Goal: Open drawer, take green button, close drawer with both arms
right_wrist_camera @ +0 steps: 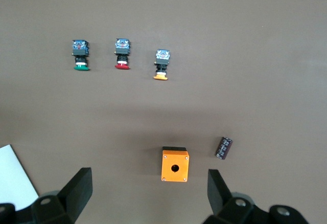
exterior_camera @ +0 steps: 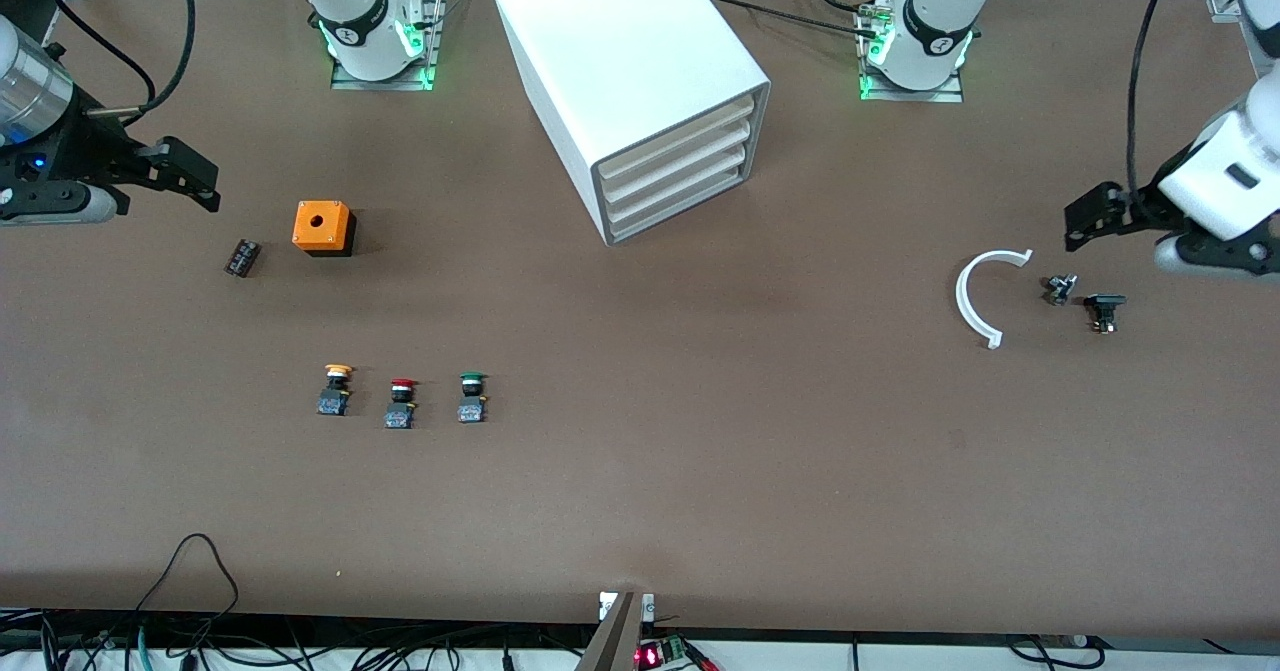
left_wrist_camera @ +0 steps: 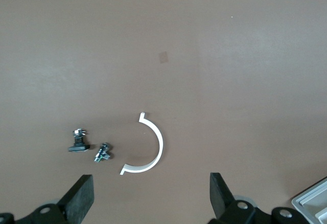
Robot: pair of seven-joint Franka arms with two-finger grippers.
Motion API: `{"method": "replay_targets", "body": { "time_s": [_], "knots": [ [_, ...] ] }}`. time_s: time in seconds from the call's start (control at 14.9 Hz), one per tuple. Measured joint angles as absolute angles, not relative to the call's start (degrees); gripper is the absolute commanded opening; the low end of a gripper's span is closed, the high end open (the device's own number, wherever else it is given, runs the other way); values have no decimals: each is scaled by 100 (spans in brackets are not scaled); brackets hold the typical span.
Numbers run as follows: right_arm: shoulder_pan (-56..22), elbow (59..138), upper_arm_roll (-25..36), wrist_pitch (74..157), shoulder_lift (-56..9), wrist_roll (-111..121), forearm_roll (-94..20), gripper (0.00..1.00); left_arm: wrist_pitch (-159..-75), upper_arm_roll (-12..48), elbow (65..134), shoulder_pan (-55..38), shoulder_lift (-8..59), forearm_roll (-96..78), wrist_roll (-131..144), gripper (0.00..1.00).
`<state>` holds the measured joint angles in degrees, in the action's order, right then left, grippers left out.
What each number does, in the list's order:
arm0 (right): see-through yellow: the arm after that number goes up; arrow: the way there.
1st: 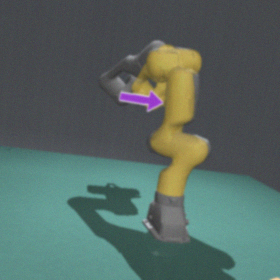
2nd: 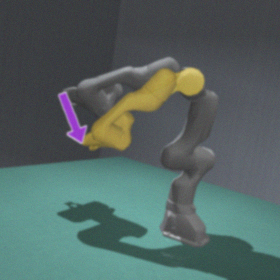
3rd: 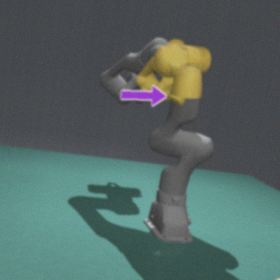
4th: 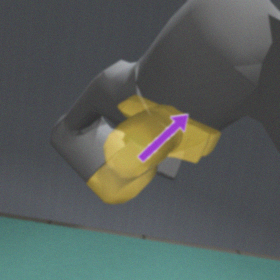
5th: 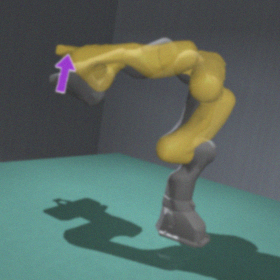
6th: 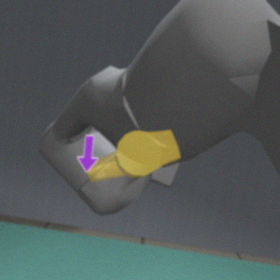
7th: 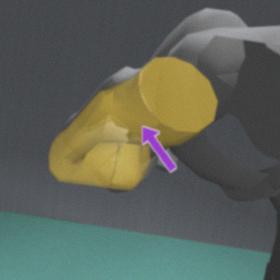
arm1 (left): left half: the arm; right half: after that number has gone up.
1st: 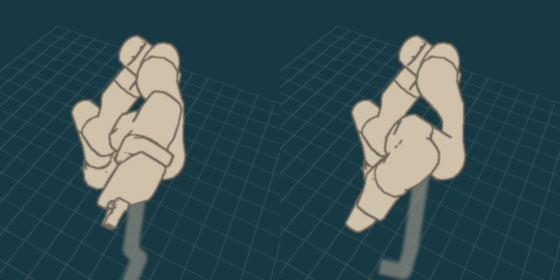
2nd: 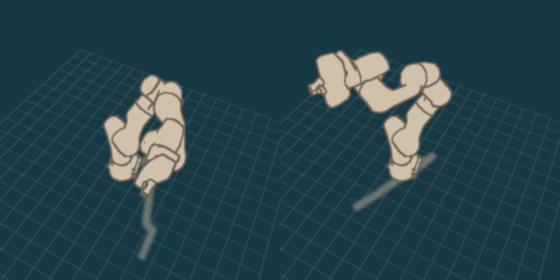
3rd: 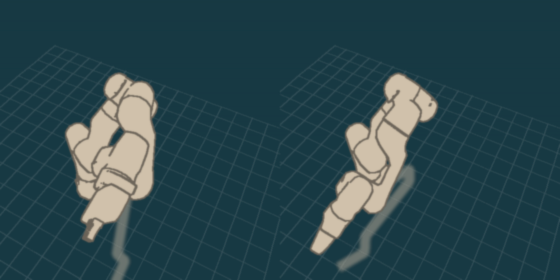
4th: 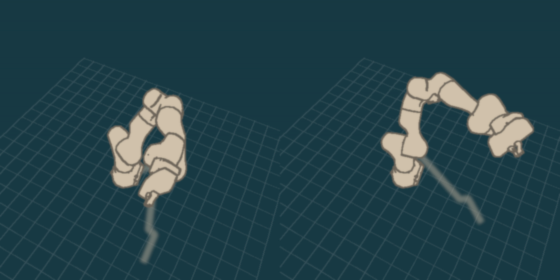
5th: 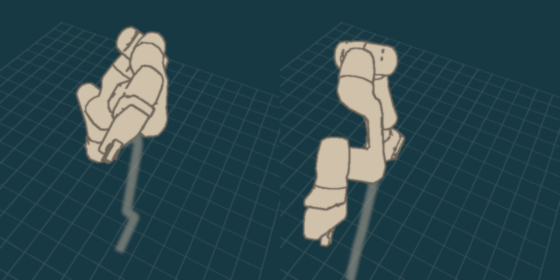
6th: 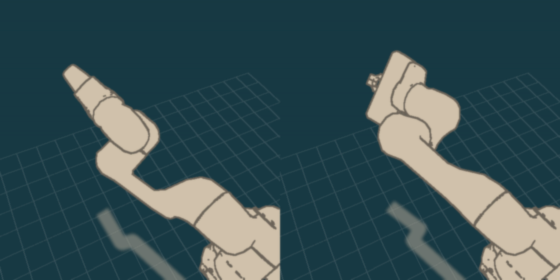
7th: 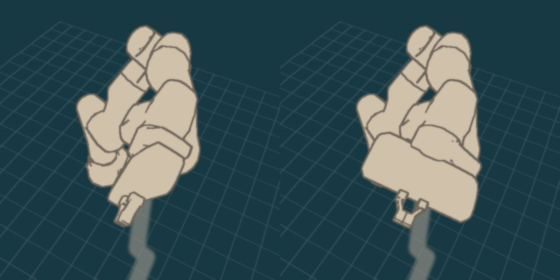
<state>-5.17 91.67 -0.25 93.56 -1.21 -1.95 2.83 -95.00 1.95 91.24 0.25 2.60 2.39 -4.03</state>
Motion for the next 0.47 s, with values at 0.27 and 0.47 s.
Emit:
{"method": "replay_targets", "body": {
  "time_s": [0.27, 0.47],
  "knots": [
    [-518, 9139, -40, 9356, -182, -195, 302, 100, -9501, 138, 9377, -37, -19, 238, -476, 100],
    [-518, 9137, -43, 9356, -182, -195, 302, 100, -9535, 138, 9442, -46, -17, 218, -475, 100]
  ]
}}
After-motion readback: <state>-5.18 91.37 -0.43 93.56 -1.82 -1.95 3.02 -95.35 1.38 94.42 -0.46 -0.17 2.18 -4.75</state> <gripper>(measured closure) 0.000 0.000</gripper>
